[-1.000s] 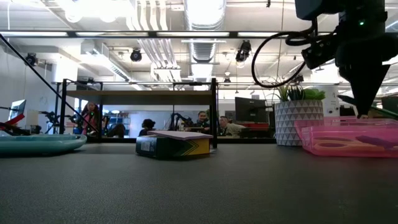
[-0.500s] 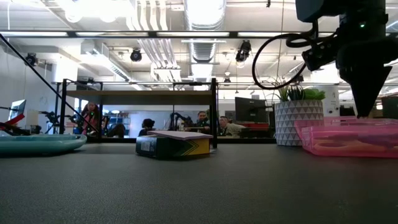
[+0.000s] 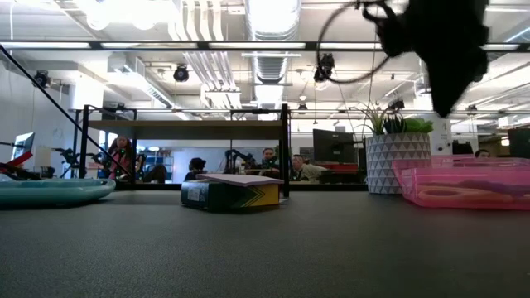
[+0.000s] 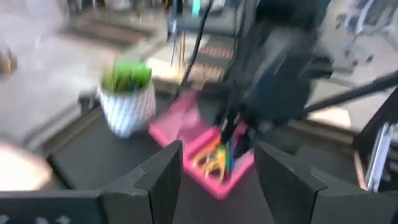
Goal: Pack school essentials
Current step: Put the pink sticky notes into the pink supply box
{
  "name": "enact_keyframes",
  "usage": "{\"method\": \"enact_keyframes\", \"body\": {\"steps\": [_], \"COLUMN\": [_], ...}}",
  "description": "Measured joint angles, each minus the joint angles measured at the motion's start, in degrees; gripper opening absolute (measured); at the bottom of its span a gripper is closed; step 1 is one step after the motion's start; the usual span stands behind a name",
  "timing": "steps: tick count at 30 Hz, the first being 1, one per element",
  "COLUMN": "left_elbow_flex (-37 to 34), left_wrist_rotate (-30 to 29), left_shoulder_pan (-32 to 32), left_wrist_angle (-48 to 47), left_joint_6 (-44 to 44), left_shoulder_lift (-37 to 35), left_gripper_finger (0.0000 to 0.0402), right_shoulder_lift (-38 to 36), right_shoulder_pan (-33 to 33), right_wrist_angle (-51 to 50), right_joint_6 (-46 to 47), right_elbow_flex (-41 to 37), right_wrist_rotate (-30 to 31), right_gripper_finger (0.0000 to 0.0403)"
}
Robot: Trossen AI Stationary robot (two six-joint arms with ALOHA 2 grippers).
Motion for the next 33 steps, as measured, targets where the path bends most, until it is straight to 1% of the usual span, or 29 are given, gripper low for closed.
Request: {"method": "enact_keyframes", "body": {"steps": [3,6,10,12,18,20,23,25,27,31,33], "left_elbow_flex": [0.0,-0.1,-1.2,-2.1,-8.1,-10.7,-14.4,-16.5,-18.6,-23.0,-25.0], "left_wrist_rotate": [2.7,5.0,6.3,7.5,10.0,10.1,10.1,10.1,10.1,10.9,11.9], "left_shoulder_pan": [0.9,1.8,2.0,2.0,2.1,2.4,3.2,3.6,4.0,4.4,4.6], "left_wrist_angle": [-8.9,-16.9,-23.0,-24.3,-25.0,-24.9,-24.0,-23.0,-20.7,-12.2,-8.9], "left_joint_6": [-8.1,-14.4,-16.9,-16.9,-16.9,-16.9,-16.8,-16.2,-13.9,-9.7,-8.9], "left_shoulder_lift": [0.0,0.0,0.0,0.1,0.1,0.1,0.1,0.1,0.1,0.1,0.1], "left_gripper_finger": [0.0183,0.0183,0.0183,0.0183,0.0183,0.0183,0.0183,0.0183,0.0183,0.0183,0.0183], "right_shoulder_lift": [0.0,0.0,0.0,0.0,0.1,0.1,0.1,0.1,0.1,0.8,1.8], "right_shoulder_pan": [1.2,1.9,2.0,2.1,2.4,2.4,2.8,3.2,3.6,4.1,4.2], "right_wrist_angle": [9.7,18.8,29.5,36.1,57.0,62.6,69.3,72.1,72.6,73.1,73.1], "right_joint_6": [0.0,0.3,4.7,6.5,10.6,12.8,16.6,18.9,21.1,23.8,25.4], "right_elbow_flex": [1.2,1.2,-1.1,-3.2,-11.4,-13.7,-17.1,-18.7,-19.3,-19.3,-19.3], "right_wrist_rotate": [0.9,1.5,2.9,3.4,5.1,6.8,11.6,15.1,17.5,19.9,20.8], "right_gripper_finger": [0.017,0.0164,0.0163,0.0167,0.0193,0.0203,0.0216,0.0225,0.0232,0.0241,0.0241]}}
